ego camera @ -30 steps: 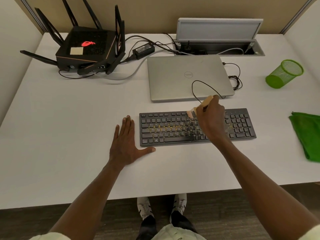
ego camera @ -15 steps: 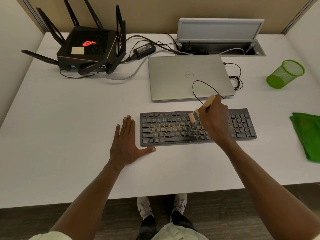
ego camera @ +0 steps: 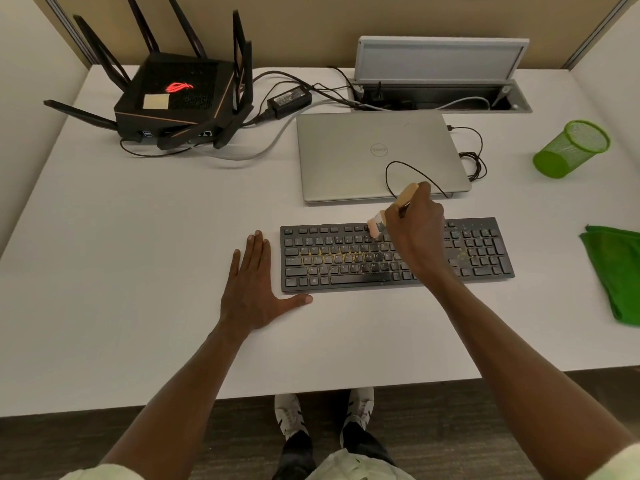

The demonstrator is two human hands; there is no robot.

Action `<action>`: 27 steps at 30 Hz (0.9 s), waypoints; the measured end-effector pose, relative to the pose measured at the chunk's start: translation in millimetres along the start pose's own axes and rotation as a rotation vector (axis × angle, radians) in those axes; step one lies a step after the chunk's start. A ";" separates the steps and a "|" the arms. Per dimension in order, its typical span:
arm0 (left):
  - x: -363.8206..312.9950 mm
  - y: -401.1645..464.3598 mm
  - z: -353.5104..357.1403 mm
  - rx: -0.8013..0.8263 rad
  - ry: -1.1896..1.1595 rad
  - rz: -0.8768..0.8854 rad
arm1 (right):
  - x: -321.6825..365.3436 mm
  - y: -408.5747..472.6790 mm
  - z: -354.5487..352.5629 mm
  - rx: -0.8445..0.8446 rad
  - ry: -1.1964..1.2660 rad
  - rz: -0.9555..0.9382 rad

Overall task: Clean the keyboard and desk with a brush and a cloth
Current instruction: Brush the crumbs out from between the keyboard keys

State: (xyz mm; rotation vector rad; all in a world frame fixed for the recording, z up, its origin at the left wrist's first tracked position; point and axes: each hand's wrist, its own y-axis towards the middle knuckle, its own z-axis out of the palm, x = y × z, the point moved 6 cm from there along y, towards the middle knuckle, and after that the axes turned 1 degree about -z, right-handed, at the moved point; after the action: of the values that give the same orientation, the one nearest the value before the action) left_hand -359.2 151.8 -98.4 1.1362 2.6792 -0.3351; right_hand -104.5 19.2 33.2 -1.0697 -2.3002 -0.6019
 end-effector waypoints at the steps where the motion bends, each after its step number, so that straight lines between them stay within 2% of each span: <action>1: 0.2 0.1 0.0 -0.001 -0.003 -0.001 | -1.1 -1.9 3.9 0.013 -0.005 0.007; 5: 0.3 -0.2 0.3 0.000 -0.004 -0.002 | -6.5 -6.9 4.6 0.049 -0.016 0.013; 10: 0.2 -0.3 0.3 -0.002 -0.006 0.001 | 1.3 3.4 -1.1 0.001 0.005 0.013; 16: -0.6 -0.5 -0.2 0.007 0.002 0.001 | -7.6 -6.4 1.4 0.080 -0.010 0.016; 21: -0.4 -0.3 -0.2 -0.001 -0.003 0.005 | -2.0 3.9 -1.8 0.040 0.020 0.008; 27: -0.4 -0.5 -0.1 0.002 0.000 0.010 | -2.5 0.9 0.0 0.168 -0.066 -0.118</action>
State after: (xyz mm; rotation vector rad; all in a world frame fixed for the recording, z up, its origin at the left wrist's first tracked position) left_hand -359.3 151.2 -98.1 1.1494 2.6726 -0.3359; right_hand -102.4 18.3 31.8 -0.8922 -2.4362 -0.4147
